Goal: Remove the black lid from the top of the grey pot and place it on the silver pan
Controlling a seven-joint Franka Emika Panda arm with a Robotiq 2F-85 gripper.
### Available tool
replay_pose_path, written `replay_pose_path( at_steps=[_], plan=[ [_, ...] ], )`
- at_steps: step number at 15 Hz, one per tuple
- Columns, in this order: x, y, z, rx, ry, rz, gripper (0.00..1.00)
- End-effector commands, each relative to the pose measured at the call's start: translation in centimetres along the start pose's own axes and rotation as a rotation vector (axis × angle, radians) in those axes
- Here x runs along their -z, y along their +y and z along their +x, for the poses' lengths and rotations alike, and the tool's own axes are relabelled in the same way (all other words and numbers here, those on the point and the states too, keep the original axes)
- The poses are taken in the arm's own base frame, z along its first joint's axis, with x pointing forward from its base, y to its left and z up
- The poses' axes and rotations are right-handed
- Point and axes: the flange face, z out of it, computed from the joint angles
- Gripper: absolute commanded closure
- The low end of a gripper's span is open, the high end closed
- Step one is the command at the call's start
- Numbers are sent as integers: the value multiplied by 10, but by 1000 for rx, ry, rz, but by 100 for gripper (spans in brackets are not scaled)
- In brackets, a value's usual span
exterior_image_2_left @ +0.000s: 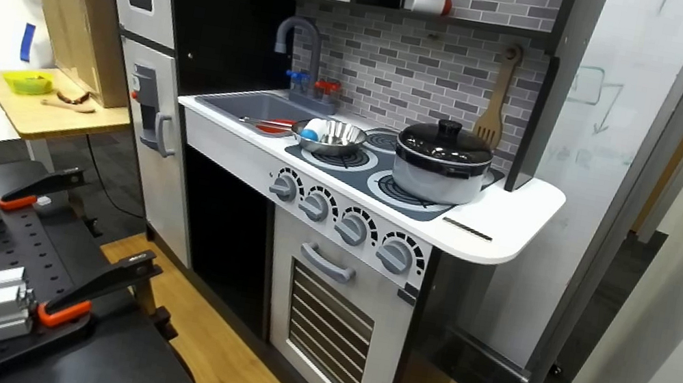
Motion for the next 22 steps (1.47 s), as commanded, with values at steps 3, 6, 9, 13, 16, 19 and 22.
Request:
replay_pose_path(
  at_steps=[3,6,9,13,16,19,22],
  plan=[
    [-10,7,18,-55,-15,72,0],
    [-19,36,34,-81,-2,1,0],
    [-27,65,51,-104,4,-43,0],
    [-36,85,73,-111,-3,-63,0],
    [-33,98,89,-115,-5,-93,0],
    [-37,90,82,-132,-4,-72,0],
    [-37,89,81,-130,-3,-72,0]
  ],
)
